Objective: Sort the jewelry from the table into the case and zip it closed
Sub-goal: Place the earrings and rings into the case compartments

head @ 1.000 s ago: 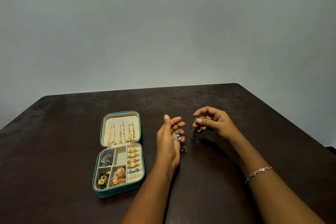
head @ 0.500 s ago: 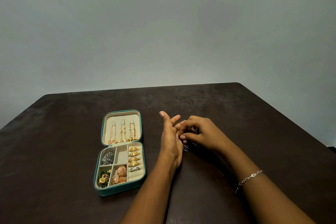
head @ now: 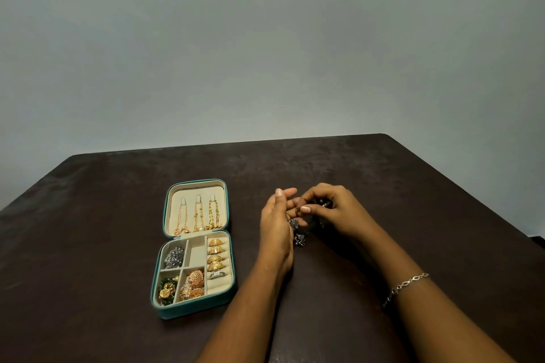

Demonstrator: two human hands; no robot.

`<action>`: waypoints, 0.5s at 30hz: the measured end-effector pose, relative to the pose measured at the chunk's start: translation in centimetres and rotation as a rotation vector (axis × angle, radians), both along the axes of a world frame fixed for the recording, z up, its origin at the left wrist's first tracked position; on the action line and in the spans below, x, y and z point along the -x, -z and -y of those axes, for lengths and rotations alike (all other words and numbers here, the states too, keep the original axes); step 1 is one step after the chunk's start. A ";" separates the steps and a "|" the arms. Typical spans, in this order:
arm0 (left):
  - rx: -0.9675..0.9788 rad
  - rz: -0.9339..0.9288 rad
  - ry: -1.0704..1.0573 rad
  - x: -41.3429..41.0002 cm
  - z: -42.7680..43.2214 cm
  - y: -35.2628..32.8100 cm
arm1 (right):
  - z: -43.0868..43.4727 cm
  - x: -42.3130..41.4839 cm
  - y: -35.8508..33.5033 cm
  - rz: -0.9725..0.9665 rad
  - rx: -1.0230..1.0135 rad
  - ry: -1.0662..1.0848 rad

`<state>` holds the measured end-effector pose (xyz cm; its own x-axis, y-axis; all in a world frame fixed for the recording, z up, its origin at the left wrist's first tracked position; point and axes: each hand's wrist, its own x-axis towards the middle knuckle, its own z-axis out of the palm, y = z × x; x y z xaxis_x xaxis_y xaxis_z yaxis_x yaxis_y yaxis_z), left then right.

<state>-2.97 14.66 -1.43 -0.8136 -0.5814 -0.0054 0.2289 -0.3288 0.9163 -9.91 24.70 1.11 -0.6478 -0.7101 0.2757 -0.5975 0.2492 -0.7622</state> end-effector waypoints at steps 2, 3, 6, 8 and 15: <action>-0.071 0.006 0.013 -0.1 0.0 -0.3 | 0.0 -0.1 0.0 -0.034 -0.042 -0.030; -0.105 0.010 0.020 -0.2 0.0 -0.5 | 0.0 -0.2 0.0 -0.050 -0.058 -0.039; -0.157 0.006 0.025 -0.4 0.0 -0.6 | 0.1 -0.5 -0.1 -0.114 -0.107 -0.049; -0.163 -0.002 0.031 -0.3 0.0 -0.5 | 0.3 -0.5 -0.1 -0.184 -0.137 -0.052; -0.217 -0.064 0.012 -0.2 0.1 -0.6 | 0.3 -0.3 0.3 -0.317 -0.169 -0.099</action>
<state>-2.74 14.57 -0.86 -0.8233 -0.5623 -0.0769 0.2793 -0.5194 0.8076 -9.60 24.43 0.81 -0.4748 -0.8179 0.3250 -0.8250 0.2849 -0.4881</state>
